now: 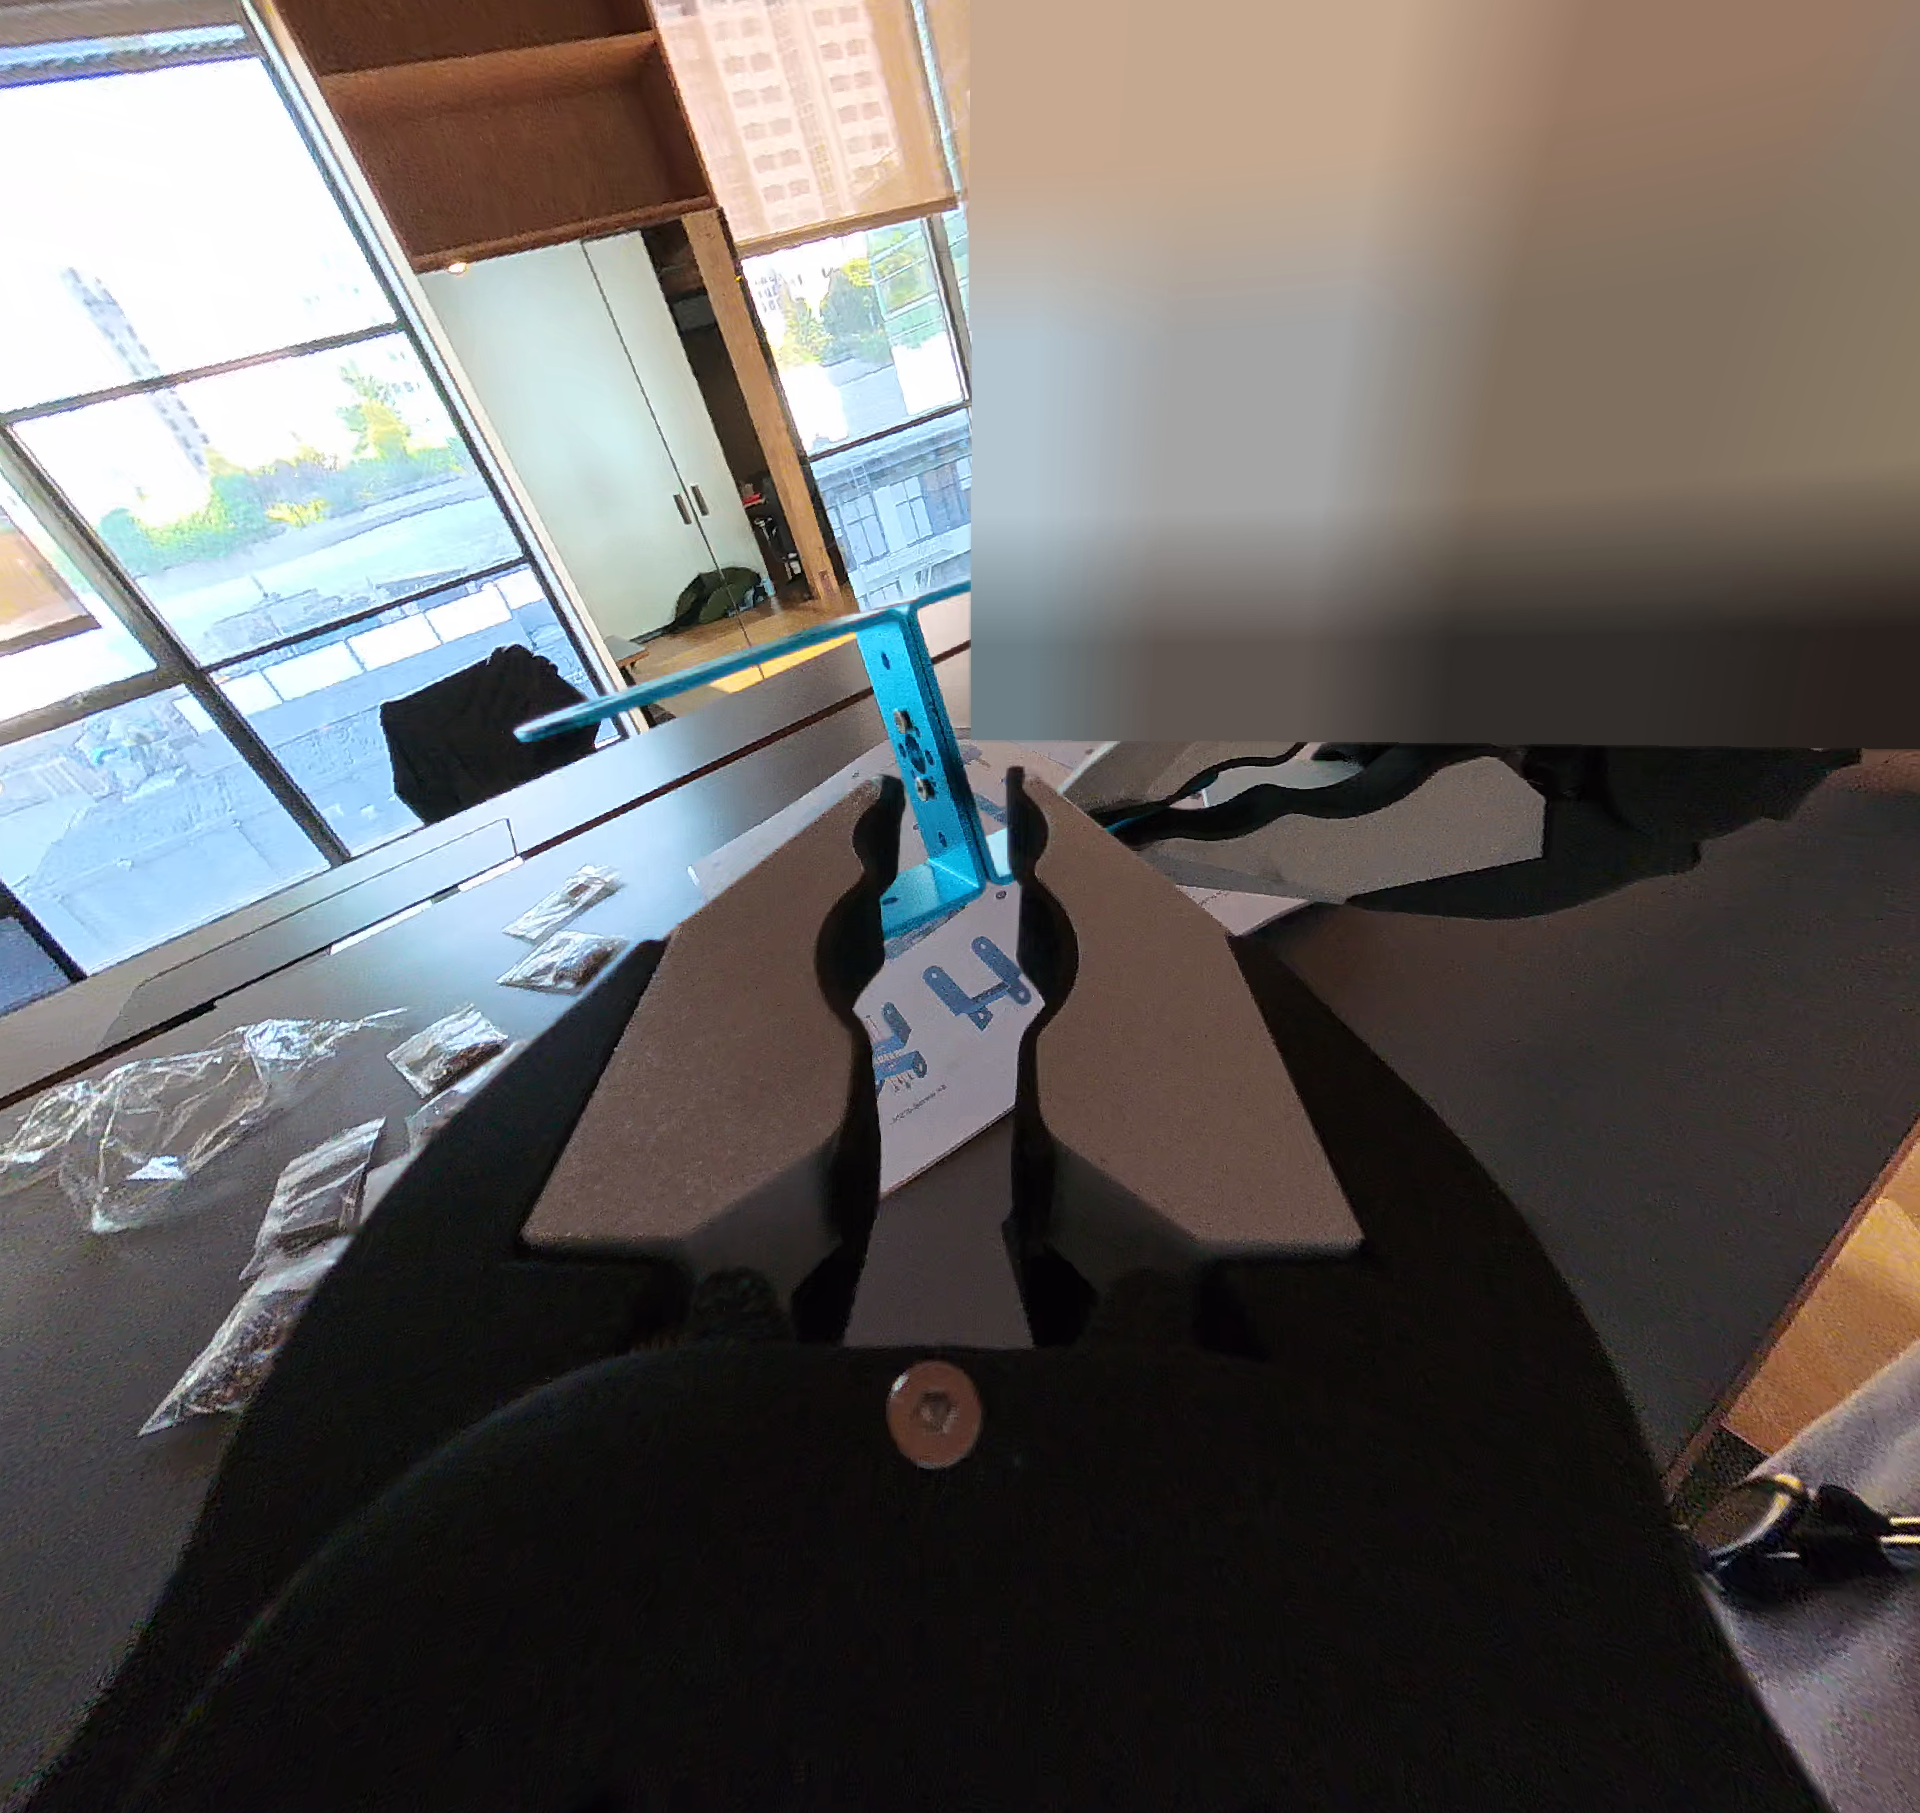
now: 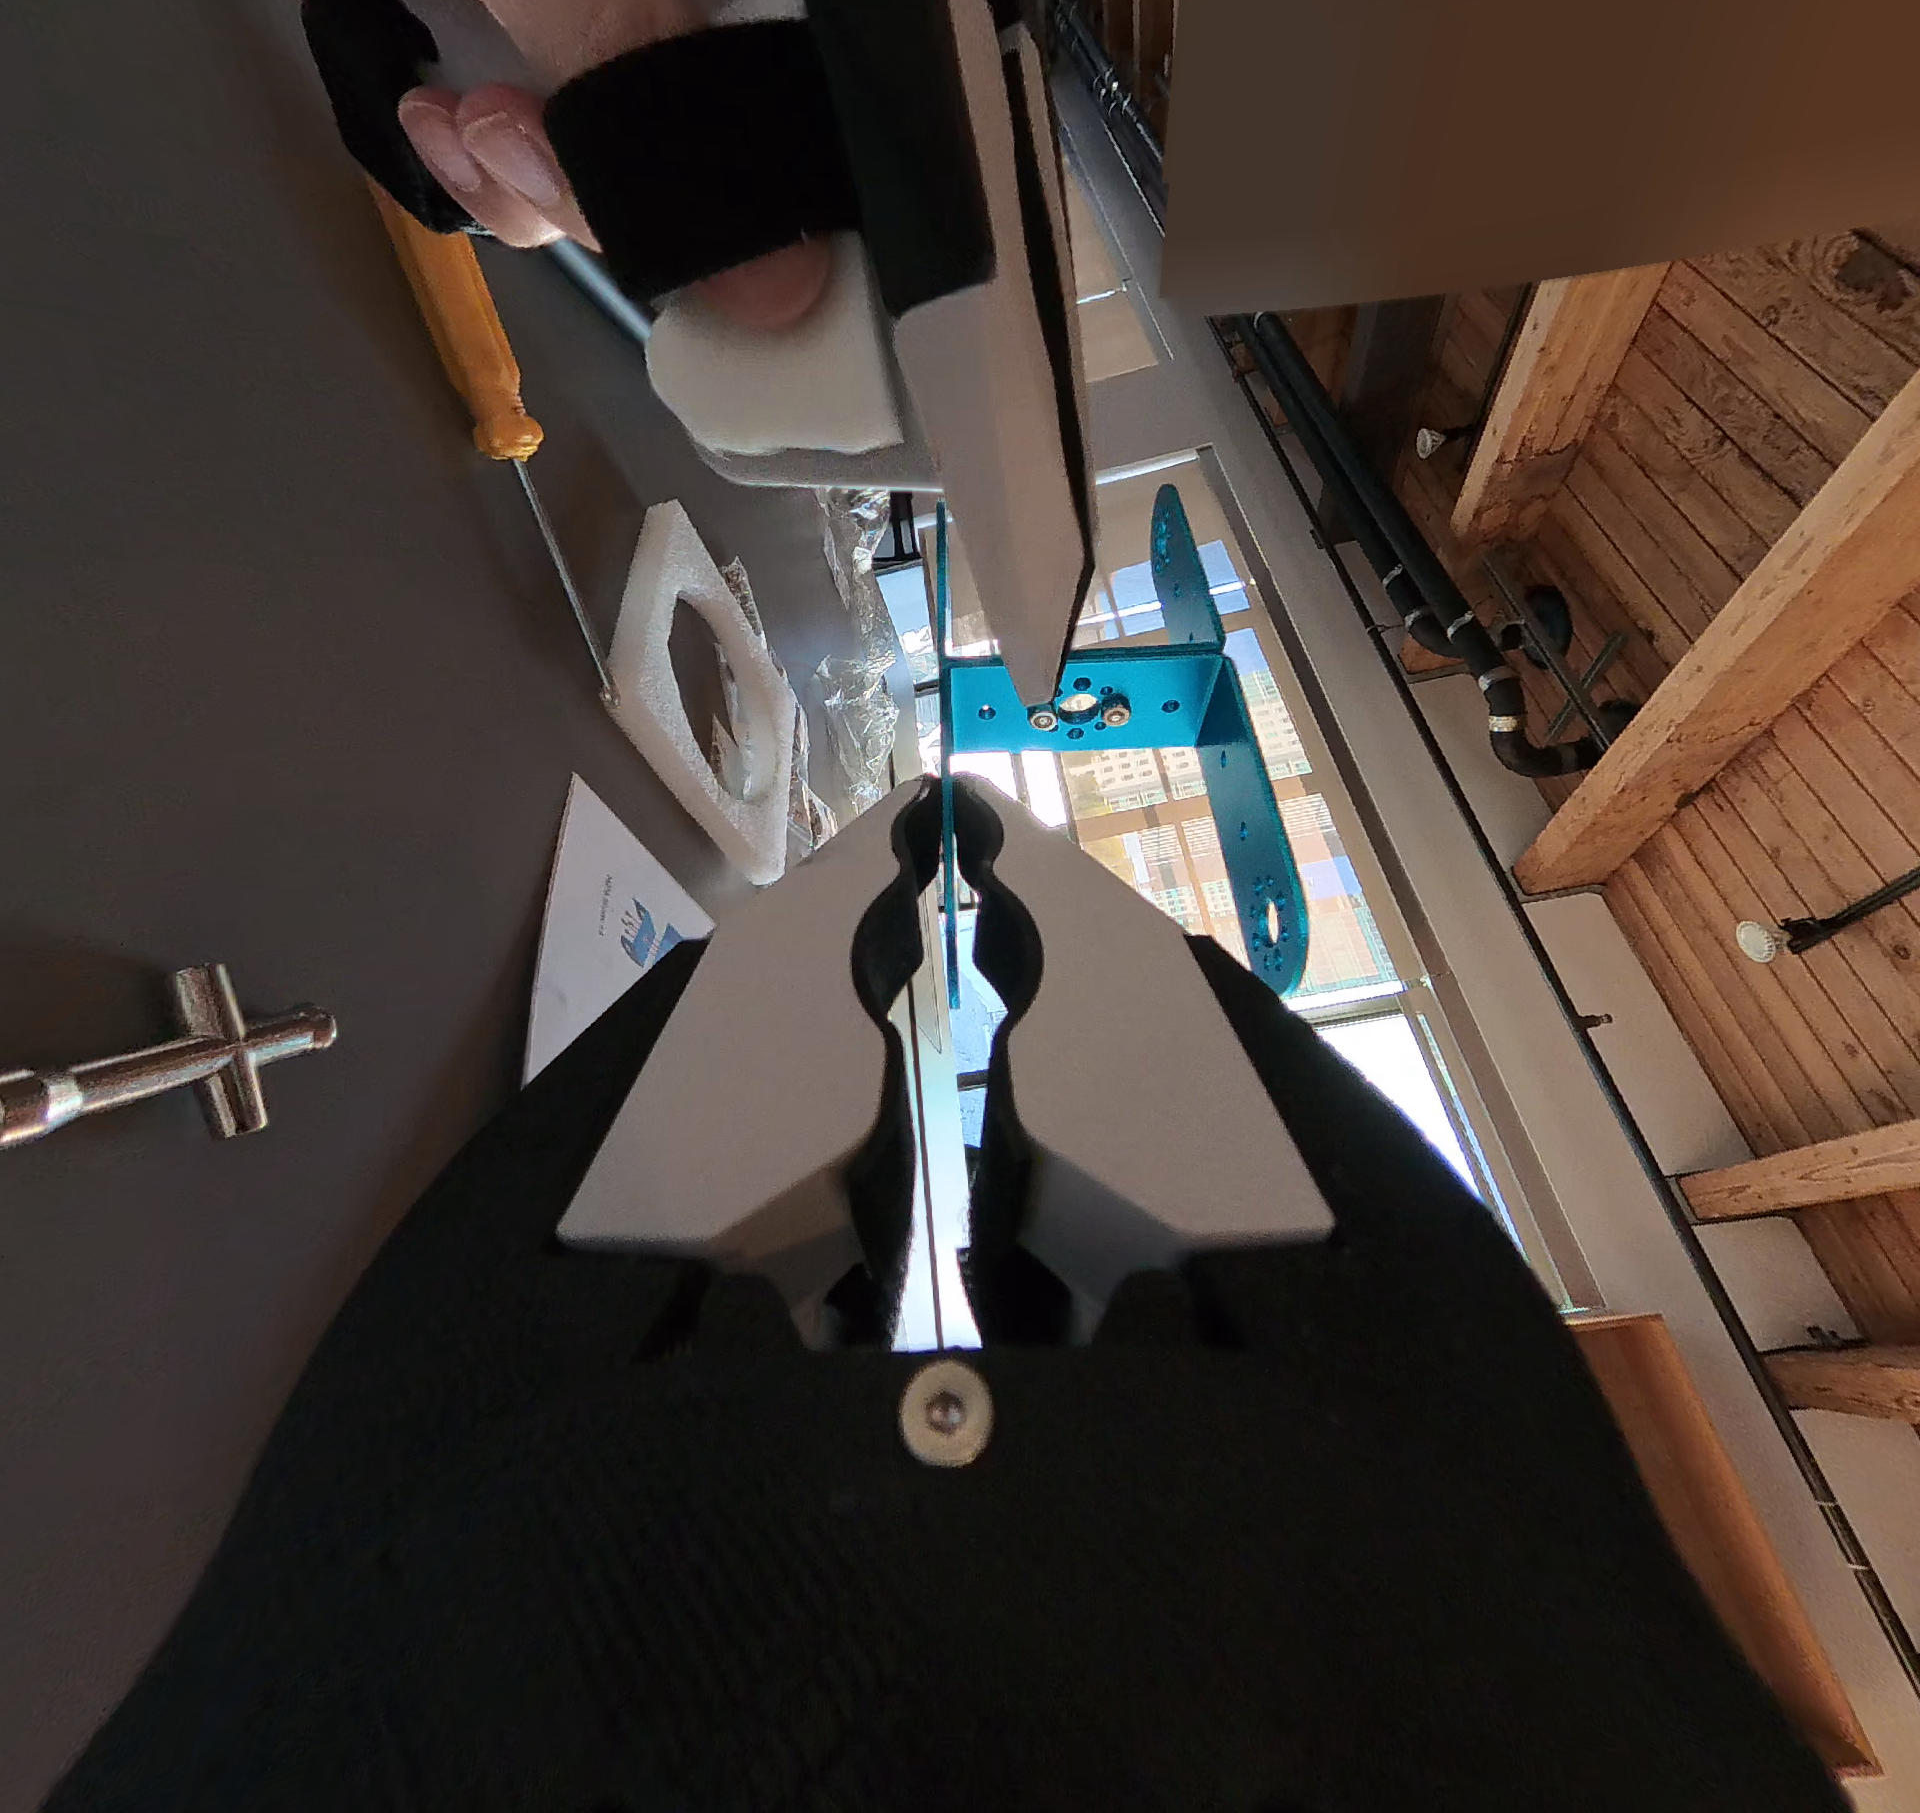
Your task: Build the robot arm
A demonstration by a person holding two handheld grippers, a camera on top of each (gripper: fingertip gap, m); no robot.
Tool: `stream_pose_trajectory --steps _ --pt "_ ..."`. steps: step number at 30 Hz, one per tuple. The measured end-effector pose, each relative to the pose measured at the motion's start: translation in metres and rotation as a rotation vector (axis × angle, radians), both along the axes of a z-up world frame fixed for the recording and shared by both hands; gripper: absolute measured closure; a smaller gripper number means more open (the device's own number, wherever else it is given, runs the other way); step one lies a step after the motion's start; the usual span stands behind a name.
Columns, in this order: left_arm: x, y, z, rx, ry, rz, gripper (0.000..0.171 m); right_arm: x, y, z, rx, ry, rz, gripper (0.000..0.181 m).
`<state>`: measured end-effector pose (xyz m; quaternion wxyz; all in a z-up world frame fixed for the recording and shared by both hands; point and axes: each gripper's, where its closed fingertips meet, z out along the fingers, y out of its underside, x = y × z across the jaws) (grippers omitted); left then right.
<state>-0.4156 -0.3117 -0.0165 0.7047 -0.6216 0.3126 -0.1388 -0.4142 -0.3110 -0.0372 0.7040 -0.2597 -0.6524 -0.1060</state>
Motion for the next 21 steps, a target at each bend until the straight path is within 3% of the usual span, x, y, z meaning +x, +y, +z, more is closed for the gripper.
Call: stream_pose_trajectory --steps 17,21 --pt "-0.009 0.010 -0.018 -0.048 -0.055 -0.020 0.169 -0.009 -0.005 -0.010 -0.026 -0.045 0.010 0.180" --pt "-0.011 0.015 -0.024 -0.102 -0.125 -0.059 0.170 -0.012 -0.003 -0.015 -0.033 -0.060 -0.004 0.181"
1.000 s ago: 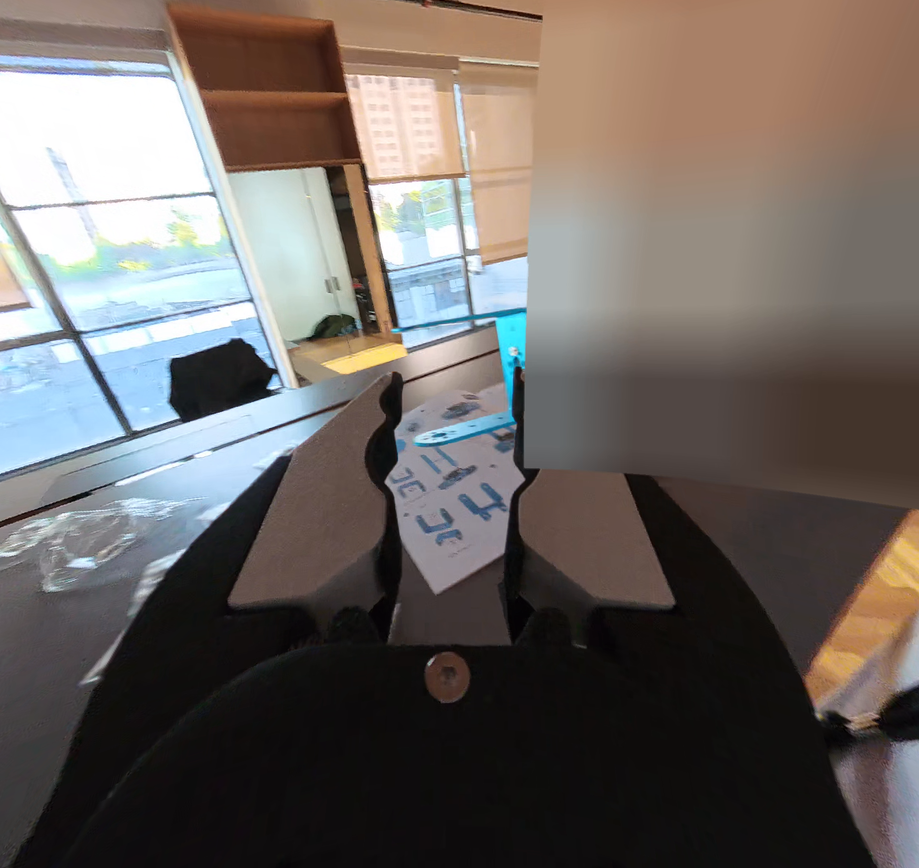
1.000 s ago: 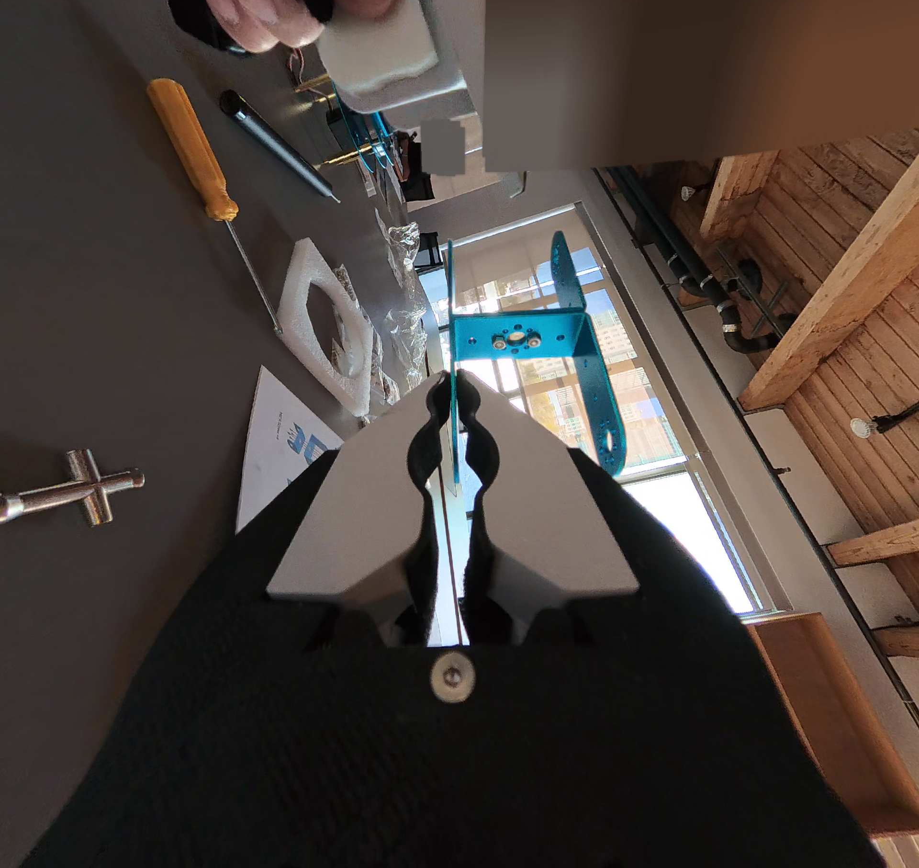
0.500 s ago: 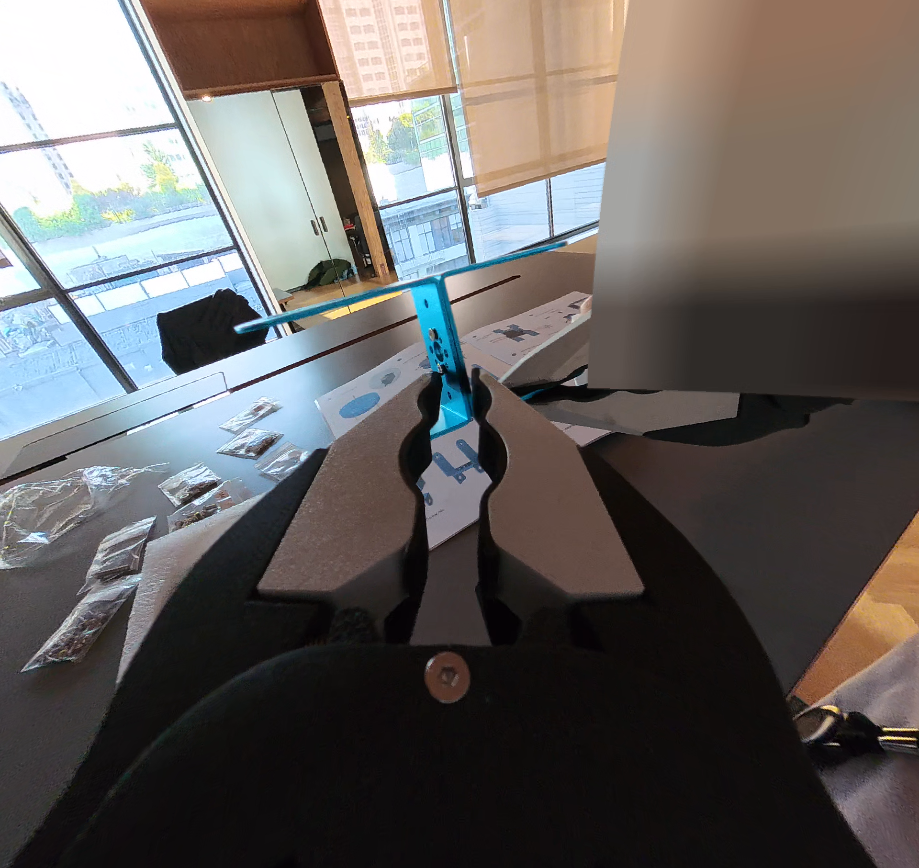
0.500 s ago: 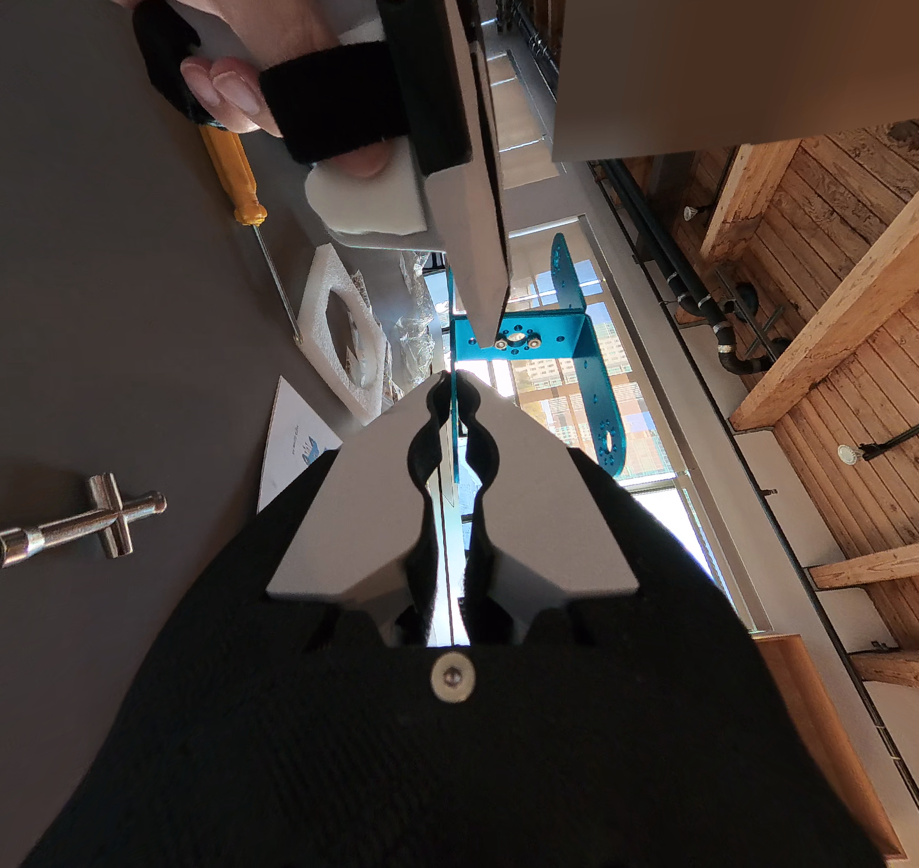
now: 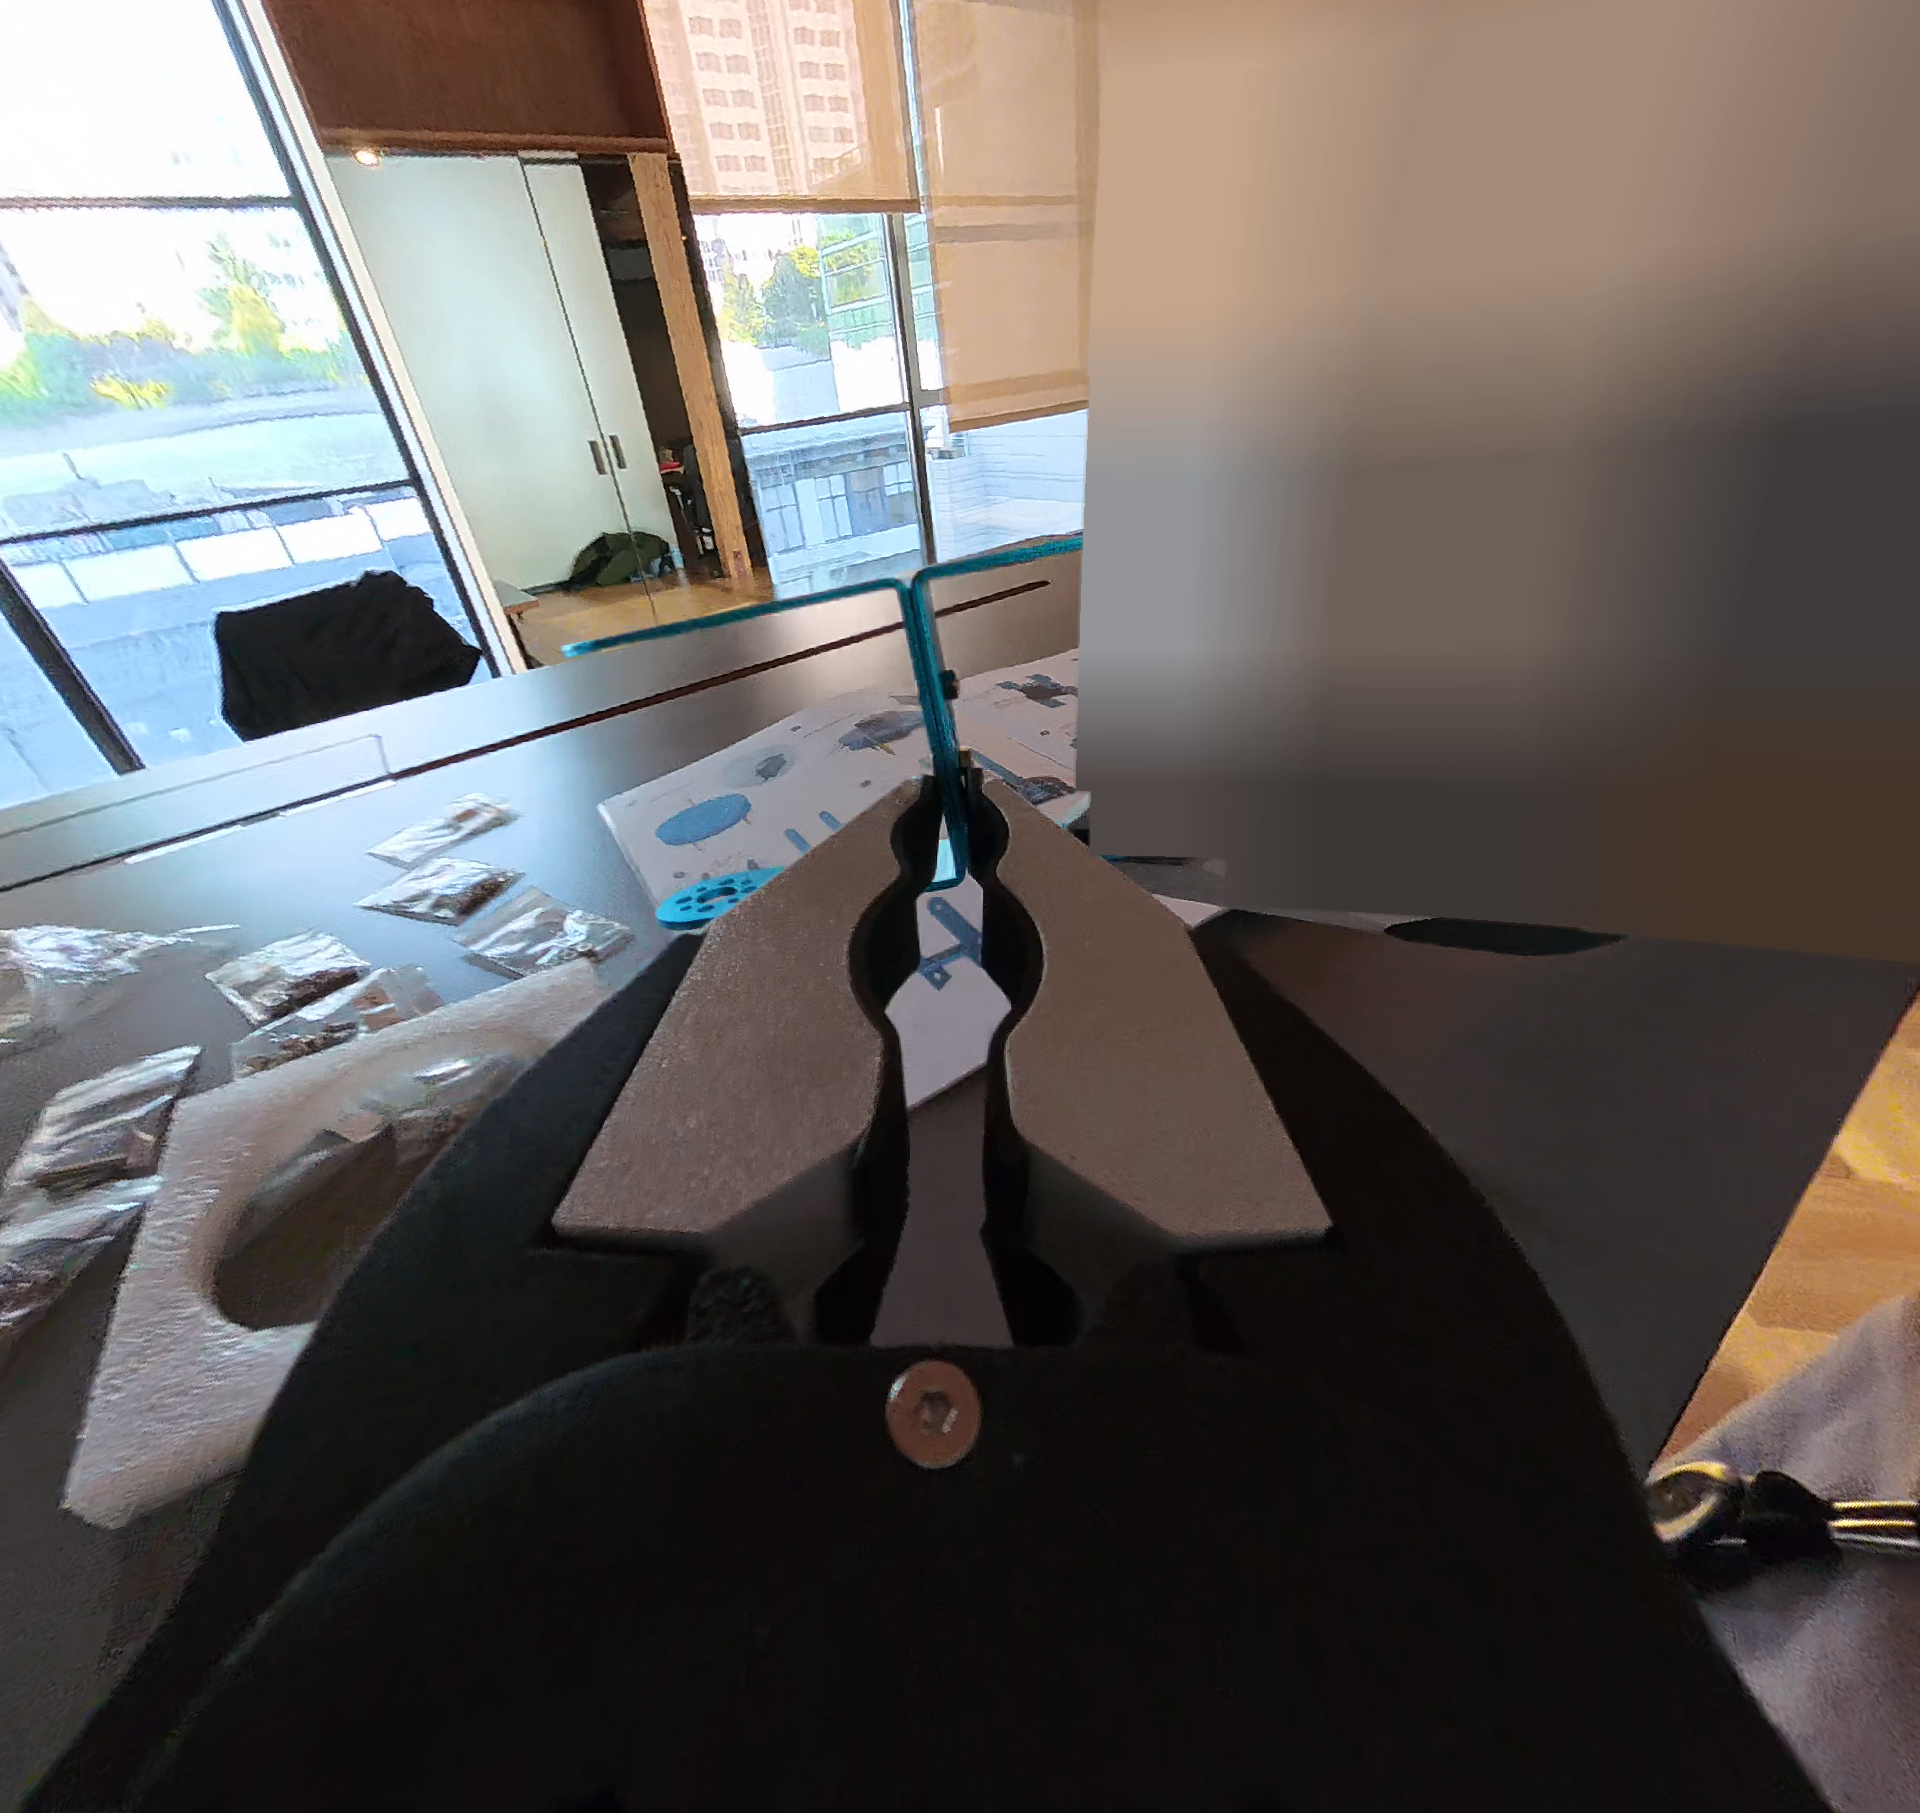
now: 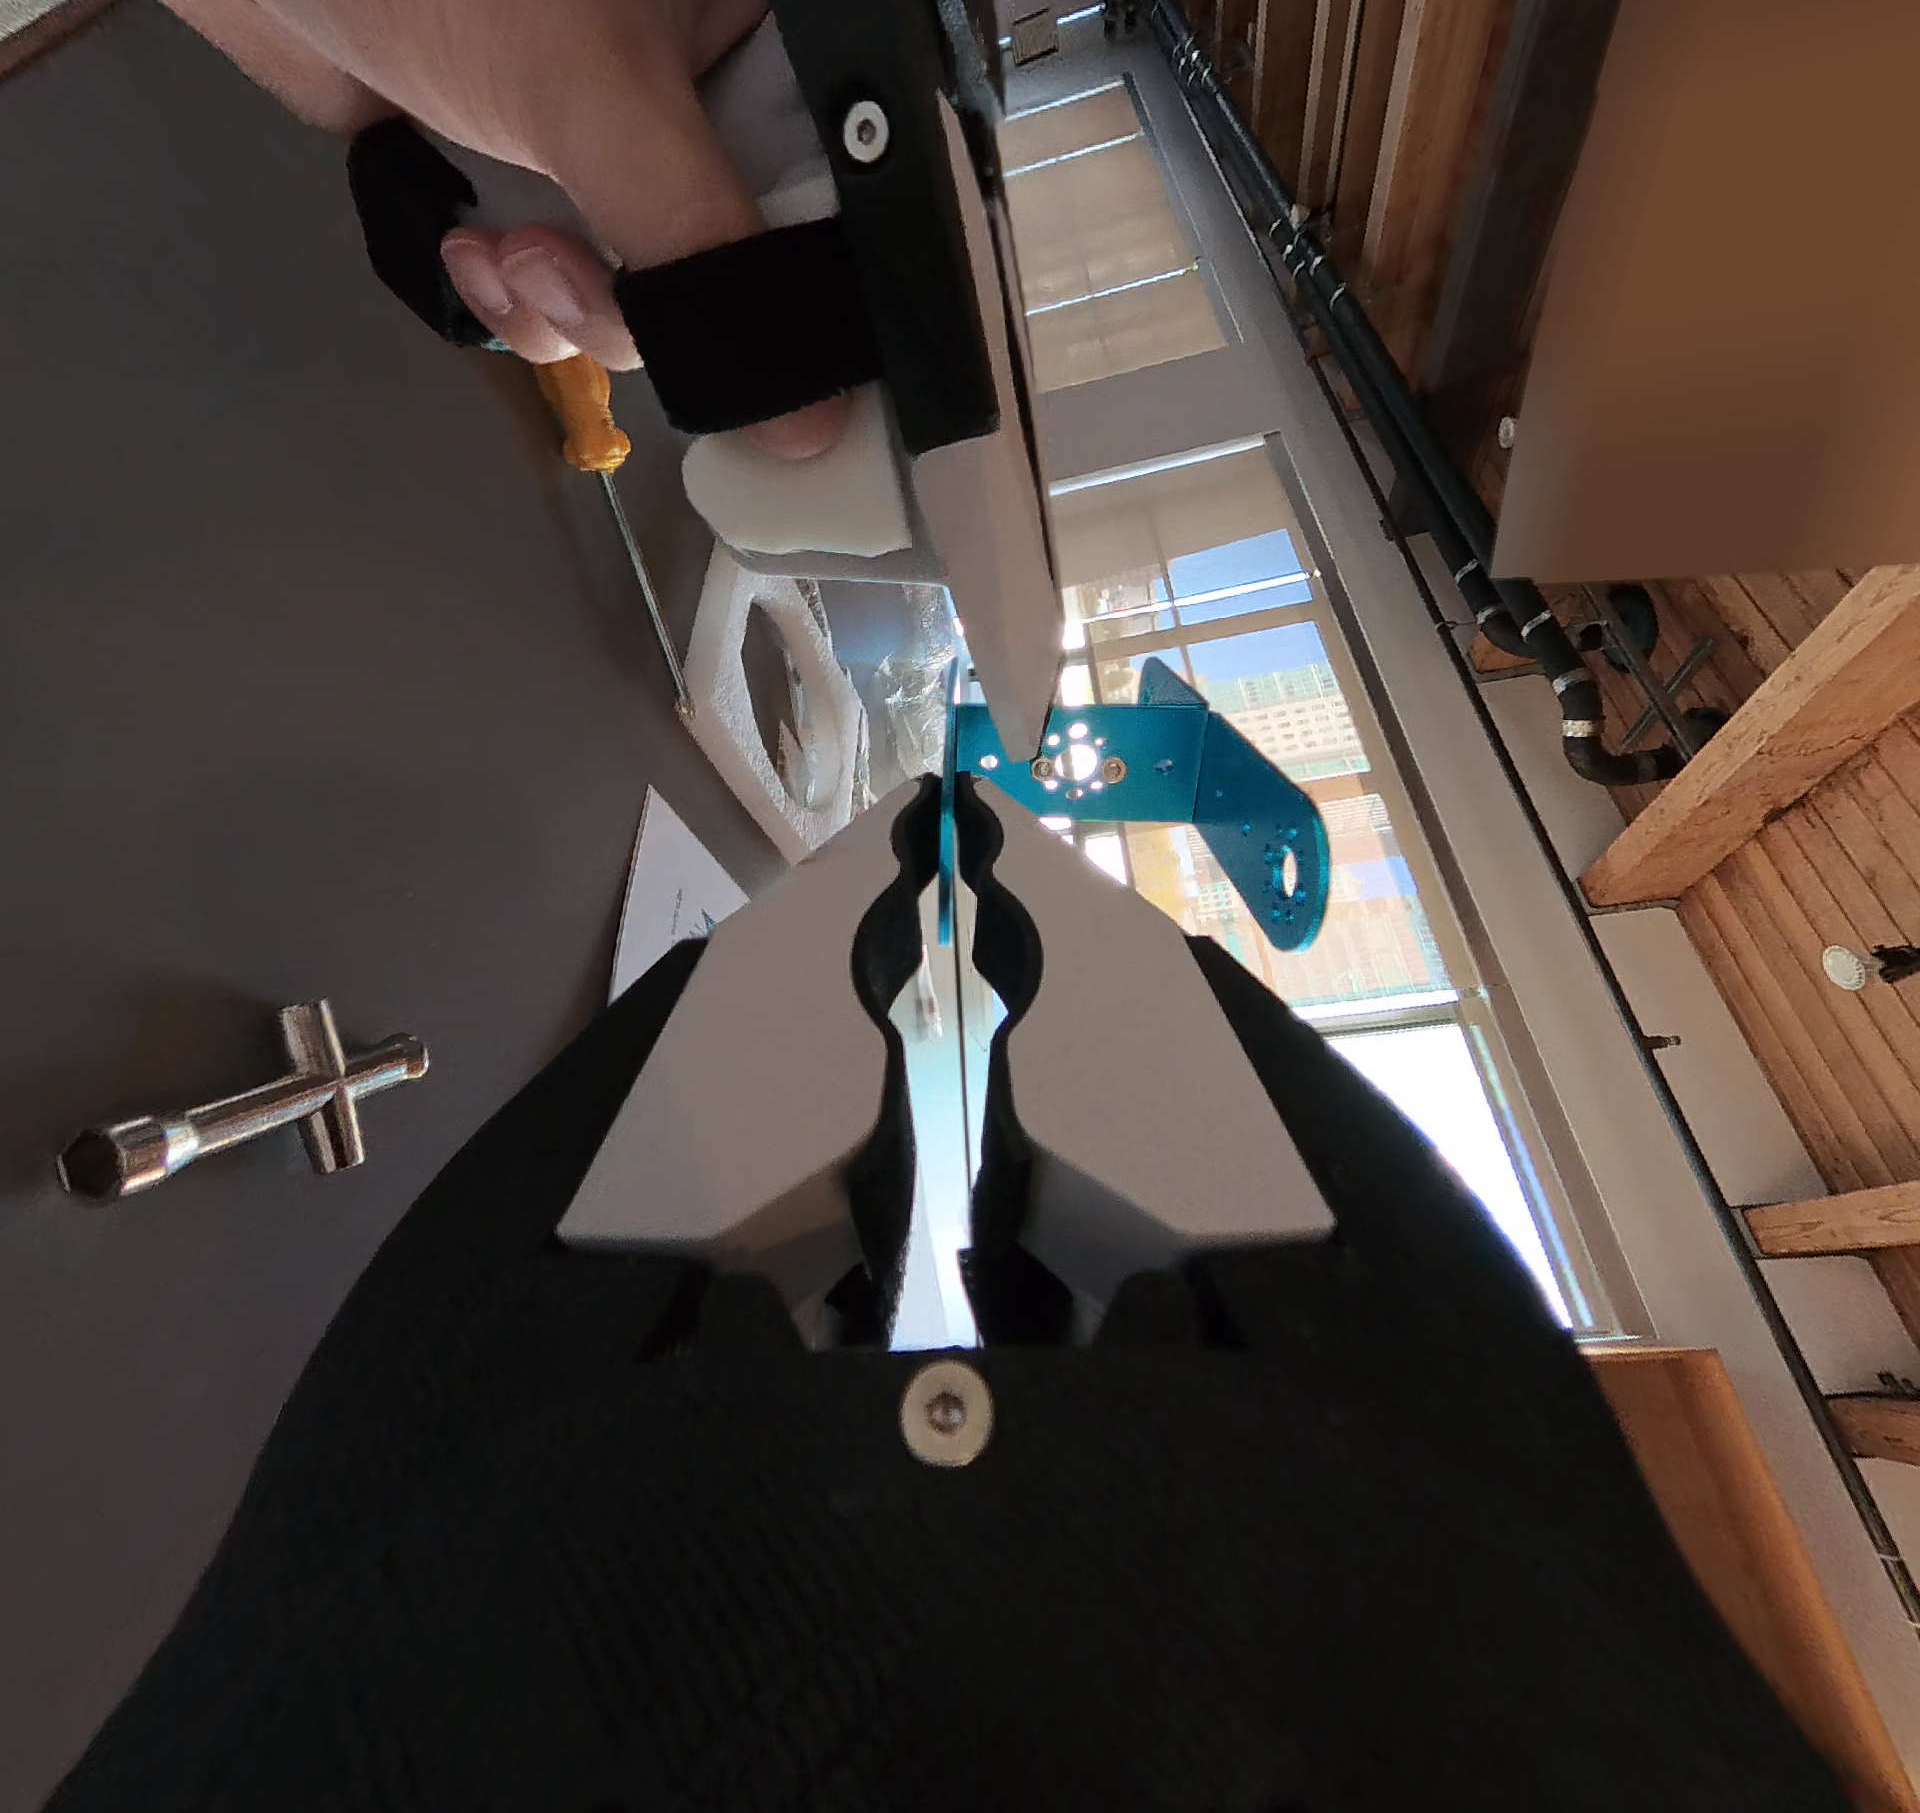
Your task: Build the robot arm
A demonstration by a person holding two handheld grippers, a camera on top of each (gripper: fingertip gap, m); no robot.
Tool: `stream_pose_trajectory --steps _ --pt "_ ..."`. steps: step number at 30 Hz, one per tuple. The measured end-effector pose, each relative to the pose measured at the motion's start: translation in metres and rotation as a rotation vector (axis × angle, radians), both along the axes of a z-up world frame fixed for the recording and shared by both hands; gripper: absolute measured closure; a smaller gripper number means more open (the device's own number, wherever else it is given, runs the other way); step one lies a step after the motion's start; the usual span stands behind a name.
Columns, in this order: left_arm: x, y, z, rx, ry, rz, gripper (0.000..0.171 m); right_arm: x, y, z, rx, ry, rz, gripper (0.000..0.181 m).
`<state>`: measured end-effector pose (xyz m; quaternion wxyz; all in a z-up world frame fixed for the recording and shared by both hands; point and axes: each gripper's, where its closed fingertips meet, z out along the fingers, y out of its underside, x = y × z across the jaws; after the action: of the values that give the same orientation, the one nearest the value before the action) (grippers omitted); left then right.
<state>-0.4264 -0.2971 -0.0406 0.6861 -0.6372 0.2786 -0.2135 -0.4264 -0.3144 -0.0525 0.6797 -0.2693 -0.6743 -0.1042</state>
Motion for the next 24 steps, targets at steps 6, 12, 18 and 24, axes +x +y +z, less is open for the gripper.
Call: stream_pose_trajectory --steps 6,12,18,24 --pt "-0.002 0.001 0.003 -0.002 -0.063 -0.014 0.156 0.003 -0.004 0.003 0.012 0.017 0.030 0.180" --pt "0.006 -0.012 0.011 0.050 -0.070 -0.145 0.161 0.008 -0.015 0.009 -0.013 0.044 0.115 0.181" --pt "0.011 -0.019 0.006 0.025 -0.026 -0.232 0.166 0.009 -0.021 0.005 0.031 0.013 0.135 0.180" --pt "0.012 -0.020 0.003 -0.014 -0.036 -0.266 0.167 0.010 -0.024 0.003 -0.002 0.011 0.158 0.181"
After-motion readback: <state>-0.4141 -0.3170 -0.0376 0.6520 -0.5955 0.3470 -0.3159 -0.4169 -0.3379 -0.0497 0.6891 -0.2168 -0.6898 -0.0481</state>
